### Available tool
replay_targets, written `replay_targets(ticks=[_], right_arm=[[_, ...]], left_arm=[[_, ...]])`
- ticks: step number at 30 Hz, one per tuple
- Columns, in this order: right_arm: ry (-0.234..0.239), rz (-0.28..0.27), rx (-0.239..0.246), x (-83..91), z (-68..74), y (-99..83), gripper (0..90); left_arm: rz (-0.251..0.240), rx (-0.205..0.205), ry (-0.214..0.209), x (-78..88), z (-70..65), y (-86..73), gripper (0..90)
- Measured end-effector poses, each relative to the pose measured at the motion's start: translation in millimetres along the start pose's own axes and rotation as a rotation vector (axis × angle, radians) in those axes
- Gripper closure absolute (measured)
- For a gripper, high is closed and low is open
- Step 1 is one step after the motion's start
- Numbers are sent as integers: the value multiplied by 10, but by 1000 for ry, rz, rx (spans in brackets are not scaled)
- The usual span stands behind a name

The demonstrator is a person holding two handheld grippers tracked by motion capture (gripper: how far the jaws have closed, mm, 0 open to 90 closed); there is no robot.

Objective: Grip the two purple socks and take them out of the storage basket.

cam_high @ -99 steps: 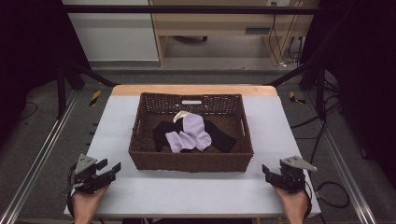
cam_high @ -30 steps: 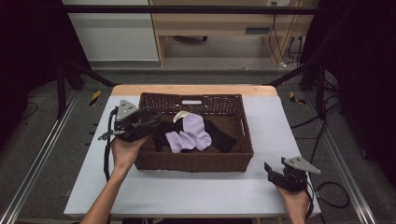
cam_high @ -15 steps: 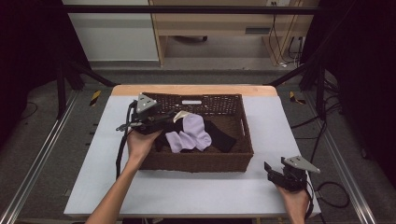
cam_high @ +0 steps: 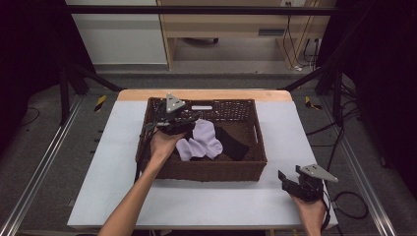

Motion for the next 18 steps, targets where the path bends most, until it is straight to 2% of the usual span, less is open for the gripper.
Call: replay_targets(ticks=[3, 5, 10, 14, 18], right_arm=[[2, -3, -12, 3, -9, 10, 308], [1, -1, -13, 0, -12, 12, 309], [-3, 0, -4, -9, -13, 9, 312], [-1, 5, -5, -15, -11, 7, 314], [3, 8, -2, -18, -3, 6, 316]], left_arm=[[3, 17, -12, -92, 1, 7, 394], [12, 49, -34, -187, 0, -10, 393], [57, 40, -36, -333, -32, -71, 381], [131, 34, -62, -474, -54, -168, 376], [140, 38, -77, -497, -62, -188, 371]])
Point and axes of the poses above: each handheld gripper's, and its own axes: x roughly backward along the jaws, y roughly out of its top, z roughly to its left, the point moved 4 cm from there along -x, roughly forward along the jaws, and after that the axes turned 12 degrees about -y, right-handed, at the moved point
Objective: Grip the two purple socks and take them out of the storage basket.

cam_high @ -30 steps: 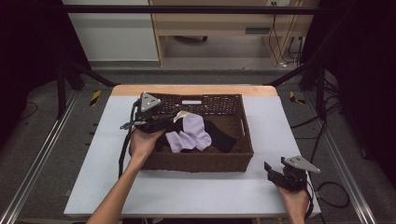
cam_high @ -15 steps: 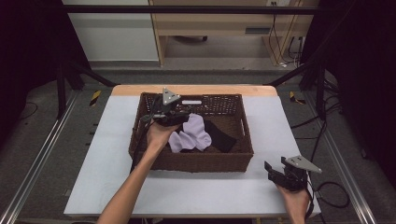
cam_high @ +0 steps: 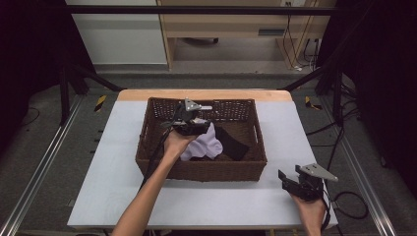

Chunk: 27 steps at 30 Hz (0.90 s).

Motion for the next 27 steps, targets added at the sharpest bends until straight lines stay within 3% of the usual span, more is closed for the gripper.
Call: replay_targets(ticks=[3, 4, 5, 12, 16, 19, 21, 25, 27], right_arm=[[-4, -2, 7, -8, -3, -2, 316], [-5, -2, 7, -7, -5, -3, 316], [-6, -1, 6, -7, -6, -3, 316], [-5, -1, 5, -9, -5, -6, 316], [-6, 2, 1, -12, -9, -8, 317], [-7, 11, 3, -18, -14, -13, 317], [-8, 13, 5, -20, -17, -16, 317], [-3, 8, -3, -14, -21, -11, 319], [-1, 8, -5, -13, -20, -11, 319]], left_arm=[[69, -62, 16, -88, -32, -57, 367], [69, -62, 16, -88, -32, -57, 377], [97, -94, 30, -112, -47, -78, 389], [171, -90, 16, -184, -57, -152, 420], [210, -142, 26, -253, -50, -180, 454], [245, -132, 23, -317, -1, -212, 466], [251, -90, -2, -354, 35, -232, 476], [237, -97, -10, -360, 33, -216, 479], [259, -103, -19, -384, 23, -237, 480]])
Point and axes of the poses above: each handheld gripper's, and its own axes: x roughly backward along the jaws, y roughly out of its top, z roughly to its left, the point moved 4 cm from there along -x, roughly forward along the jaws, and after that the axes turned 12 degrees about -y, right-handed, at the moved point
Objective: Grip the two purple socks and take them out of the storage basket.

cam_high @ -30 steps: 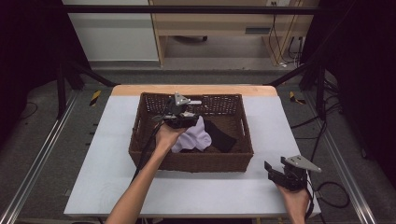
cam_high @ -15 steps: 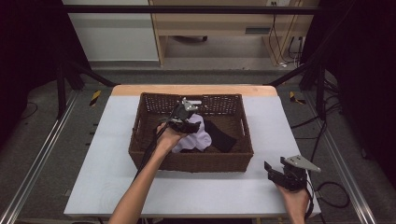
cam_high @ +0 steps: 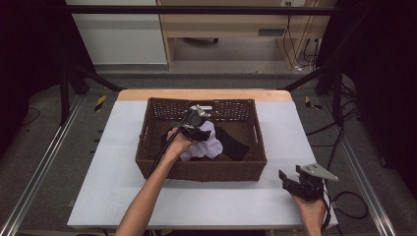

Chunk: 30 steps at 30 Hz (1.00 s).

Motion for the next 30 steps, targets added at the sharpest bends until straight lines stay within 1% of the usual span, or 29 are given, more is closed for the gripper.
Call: replay_targets(ticks=[1, 2, 4, 5, 6, 7, 9, 10, 13, 14, 15, 17, 18, 19, 21, 23, 24, 27, 28, 30], right_arm=[[-4, -3, 6, -8, -5, -1, 319], [-2, 3, 1, -7, -2, -1, 318], [-1, 7, -1, -10, -2, -2, 317], [-4, 5, 5, -14, -4, -4, 317], [-4, 7, 6, -13, -2, -5, 317], [-4, 7, 6, -13, -2, -5, 317], [-5, 6, 5, -9, -6, -4, 318], [-3, 7, 1, -6, -7, -3, 318], [-1, 8, -5, -3, -12, -5, 320], [-6, 6, 4, -11, -17, -6, 321], [-2, 7, 4, -9, -14, -6, 323], [-2, 6, 5, -9, -13, -6, 324], [0, 10, 1, -6, -7, -8, 326], [-3, 7, 6, -9, -10, -9, 327], [-3, 7, 8, -6, -10, -9, 329], [-1, 4, 5, -1, -11, -8, 332], [1, 7, 0, 0, -12, -8, 333], [0, 7, 4, -3, -17, -10, 335], [3, 9, 0, 1, -15, -10, 336], [1, 5, -1, 3, -23, -9, 337]], left_arm=[[8, -8, 1, -10, -5, -4, 480], [13, -14, -1, -17, -9, -6, 480], [17, -15, -4, -22, -15, -7, 480], [38, -16, -15, -47, -23, -22, 477], [55, -20, -15, -62, -27, -31, 473], [55, -20, -15, -62, -27, -31, 474], [101, -34, -22, -103, -39, -52, 489], [115, -36, -21, -110, -43, -55, 504], [145, -39, -32, -122, -51, -64, 596], [149, -47, -33, -121, -54, -65, 628], [151, -46, -38, -120, -56, -65, 665], [154, -43, -38, -119, -56, -66, 739], [159, -28, -46, -109, -50, -70, 776], [159, -28, -46, -109, -50, -70, 801], [154, -19, -48, -91, -45, -66, 818], [144, -20, -46, -72, -47, -58, 832], [134, -20, -50, -50, -46, -50, 837], [106, -7, -57, -4, -45, -34, 843], [79, 6, -58, 16, -47, -22, 845], [41, 18, -58, 70, -45, -1, 847]])
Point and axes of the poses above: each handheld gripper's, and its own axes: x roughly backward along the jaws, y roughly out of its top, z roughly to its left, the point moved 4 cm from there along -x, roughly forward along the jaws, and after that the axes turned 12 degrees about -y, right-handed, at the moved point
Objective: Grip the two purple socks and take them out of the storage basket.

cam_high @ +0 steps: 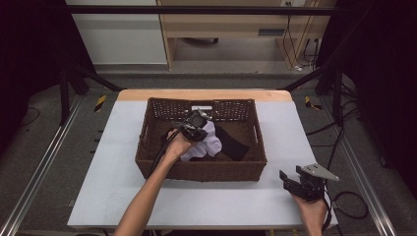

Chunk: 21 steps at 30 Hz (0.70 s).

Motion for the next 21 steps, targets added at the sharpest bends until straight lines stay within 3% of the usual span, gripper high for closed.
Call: replay_targets(ticks=[3, 4, 8, 10, 13, 16, 21], right_arm=[[-2, -5, 4, 1, -6, 1, 339], [-1, -5, 1, 5, -3, 2, 340], [0, -7, -2, 2, -8, 6, 342], [1, -8, -5, 6, -11, 7, 345], [1, -11, -10, 15, -14, 10, 347], [3, -8, -13, 10, -15, 10, 347], [5, -10, -11, 12, -11, 11, 347]], left_arm=[[-41, 2, 7, 64, -9, 23, 852], [-89, -2, 7, 134, -35, 53, 853], [-140, -43, 24, 223, -104, 84, 856], [-213, -62, 28, 326, -173, 123, 857], [-282, -69, 24, 460, -211, 169, 858], [-319, -69, 19, 572, -230, 189, 858], [-339, -70, 21, 688, -227, 182, 858]])
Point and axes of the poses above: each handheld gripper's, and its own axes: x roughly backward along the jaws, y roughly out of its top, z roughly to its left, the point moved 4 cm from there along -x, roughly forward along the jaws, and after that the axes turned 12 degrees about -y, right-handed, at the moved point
